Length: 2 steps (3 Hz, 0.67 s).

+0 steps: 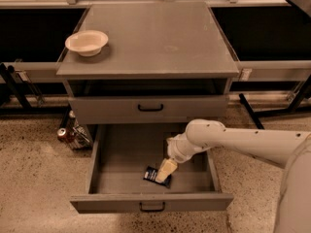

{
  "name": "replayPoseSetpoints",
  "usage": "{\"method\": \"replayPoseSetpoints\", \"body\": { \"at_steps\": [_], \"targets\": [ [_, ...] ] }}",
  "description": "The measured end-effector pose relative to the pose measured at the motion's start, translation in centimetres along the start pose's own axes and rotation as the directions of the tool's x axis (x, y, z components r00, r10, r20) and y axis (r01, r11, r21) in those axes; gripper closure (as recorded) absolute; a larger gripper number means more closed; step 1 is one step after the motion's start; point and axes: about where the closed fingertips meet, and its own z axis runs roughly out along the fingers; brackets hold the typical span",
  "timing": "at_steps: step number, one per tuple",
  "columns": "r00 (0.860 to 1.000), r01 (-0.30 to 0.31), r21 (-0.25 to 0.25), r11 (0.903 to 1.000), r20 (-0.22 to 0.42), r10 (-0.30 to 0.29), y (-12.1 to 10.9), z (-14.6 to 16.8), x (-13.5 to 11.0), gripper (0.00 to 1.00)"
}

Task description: Pick rxbar blueberry from middle drawer and place on counter

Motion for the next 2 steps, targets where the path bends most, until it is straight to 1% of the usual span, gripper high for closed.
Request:
{"method": "replayPoseSetpoints", "body": {
  "at_steps": [1, 2],
  "targets": [
    [1.0, 0.013, -0.015, 0.9998, 0.0, -0.013, -0.6, 5.2, 2.3, 0.0],
    [1.0, 0.018, -0.027, 0.9995, -0.009, -0.018, -0.7, 8.2, 3.8, 0.0]
  ]
}}
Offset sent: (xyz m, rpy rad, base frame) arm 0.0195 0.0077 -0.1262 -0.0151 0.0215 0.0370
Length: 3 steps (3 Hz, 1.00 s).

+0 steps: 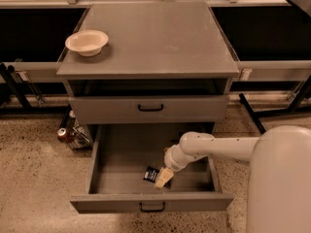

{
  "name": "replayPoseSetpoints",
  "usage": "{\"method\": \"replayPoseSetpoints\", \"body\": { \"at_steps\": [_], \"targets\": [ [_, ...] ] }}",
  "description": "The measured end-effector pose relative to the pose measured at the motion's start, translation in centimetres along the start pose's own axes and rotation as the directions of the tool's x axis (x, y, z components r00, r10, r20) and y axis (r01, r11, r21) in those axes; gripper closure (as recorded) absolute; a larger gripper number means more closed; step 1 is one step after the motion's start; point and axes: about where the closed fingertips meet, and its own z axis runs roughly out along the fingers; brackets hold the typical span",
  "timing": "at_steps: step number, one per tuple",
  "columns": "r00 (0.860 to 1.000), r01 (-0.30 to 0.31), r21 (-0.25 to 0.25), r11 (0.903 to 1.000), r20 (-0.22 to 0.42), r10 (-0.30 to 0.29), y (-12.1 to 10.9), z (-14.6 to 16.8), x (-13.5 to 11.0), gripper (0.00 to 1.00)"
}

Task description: Pick rxbar blueberry from middle drawer and place on counter

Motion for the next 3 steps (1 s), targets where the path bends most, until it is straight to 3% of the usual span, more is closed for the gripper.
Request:
{"method": "replayPoseSetpoints", "body": {
  "at_steps": [1, 3],
  "targets": [
    [0.999, 0.02, 0.012, 0.9997, -0.03, -0.02, 0.1, 2.7, 1.3, 0.0],
    [0.996, 0.046, 0.054, 0.9975, -0.082, -0.041, 0.6, 4.6, 1.9, 0.0]
  ]
}}
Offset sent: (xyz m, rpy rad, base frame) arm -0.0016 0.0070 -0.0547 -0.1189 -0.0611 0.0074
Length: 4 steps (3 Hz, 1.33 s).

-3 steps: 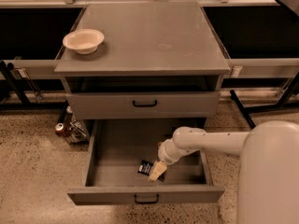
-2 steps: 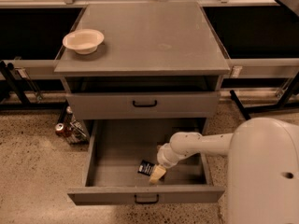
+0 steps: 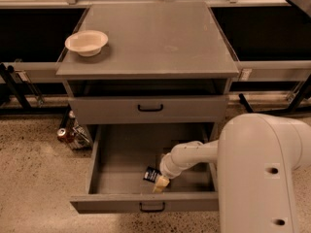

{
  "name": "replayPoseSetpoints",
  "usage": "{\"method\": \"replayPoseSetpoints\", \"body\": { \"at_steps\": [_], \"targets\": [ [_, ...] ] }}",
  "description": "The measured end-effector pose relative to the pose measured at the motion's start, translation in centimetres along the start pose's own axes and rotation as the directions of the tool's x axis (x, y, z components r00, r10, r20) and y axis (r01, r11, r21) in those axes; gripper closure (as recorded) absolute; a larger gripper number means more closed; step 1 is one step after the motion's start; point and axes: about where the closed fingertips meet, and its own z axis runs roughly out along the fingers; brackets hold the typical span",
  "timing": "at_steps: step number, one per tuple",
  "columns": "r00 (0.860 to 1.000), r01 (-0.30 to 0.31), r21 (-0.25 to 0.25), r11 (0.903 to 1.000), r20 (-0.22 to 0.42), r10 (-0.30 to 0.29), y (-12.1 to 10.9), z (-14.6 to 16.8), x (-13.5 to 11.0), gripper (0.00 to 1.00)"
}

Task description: Pick rxbar blueberry from middle drawer and place on counter

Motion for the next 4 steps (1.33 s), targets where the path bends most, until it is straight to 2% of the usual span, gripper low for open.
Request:
{"method": "replayPoseSetpoints", "body": {
  "at_steps": [1, 2, 4],
  "targets": [
    [1.0, 0.0, 0.012, 0.9999, -0.005, 0.0, 0.21, 0.28, 0.13, 0.18],
    [1.0, -0.003, 0.009, 1.0, -0.004, 0.003, 0.4, 0.42, 0.16, 0.49],
    [1.0, -0.003, 0.009, 1.0, -0.004, 0.003, 0.31, -0.41, -0.25, 0.96]
  ]
}}
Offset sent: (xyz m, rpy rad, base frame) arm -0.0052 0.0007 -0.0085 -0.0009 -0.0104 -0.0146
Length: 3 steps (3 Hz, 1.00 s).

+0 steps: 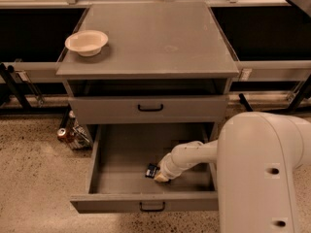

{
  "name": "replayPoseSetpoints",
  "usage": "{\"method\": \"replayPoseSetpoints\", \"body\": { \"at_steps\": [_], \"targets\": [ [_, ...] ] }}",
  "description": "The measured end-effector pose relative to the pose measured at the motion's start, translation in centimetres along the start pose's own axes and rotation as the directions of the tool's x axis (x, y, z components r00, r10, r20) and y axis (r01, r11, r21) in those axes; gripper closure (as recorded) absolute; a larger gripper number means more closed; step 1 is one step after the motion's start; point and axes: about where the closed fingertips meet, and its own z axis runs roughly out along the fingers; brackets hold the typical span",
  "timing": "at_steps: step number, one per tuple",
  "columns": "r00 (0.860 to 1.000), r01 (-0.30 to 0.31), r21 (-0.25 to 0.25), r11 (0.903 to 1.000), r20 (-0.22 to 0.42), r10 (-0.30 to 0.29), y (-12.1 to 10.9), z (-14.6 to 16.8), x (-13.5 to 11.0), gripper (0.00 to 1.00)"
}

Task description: Pick rxbar blueberry from middle drawer and place on counter

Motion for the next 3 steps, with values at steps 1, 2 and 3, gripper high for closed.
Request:
{"method": "replayPoseSetpoints", "body": {
  "at_steps": [1, 2, 3],
  "targets": [
    [1.0, -0.004, -0.002, 1.0, 0.01, 0.004, 0.2, 0.1, 0.1, 1.0],
    [0.997, -0.011, -0.008, 0.9999, 0.079, 0.012, -0.1, -0.8, -0.5, 1.0],
    [0.981, 0.019, 0.008, 0.9998, 0.195, -0.02, -0.4, -5.3, -2.0, 1.0]
  ]
}}
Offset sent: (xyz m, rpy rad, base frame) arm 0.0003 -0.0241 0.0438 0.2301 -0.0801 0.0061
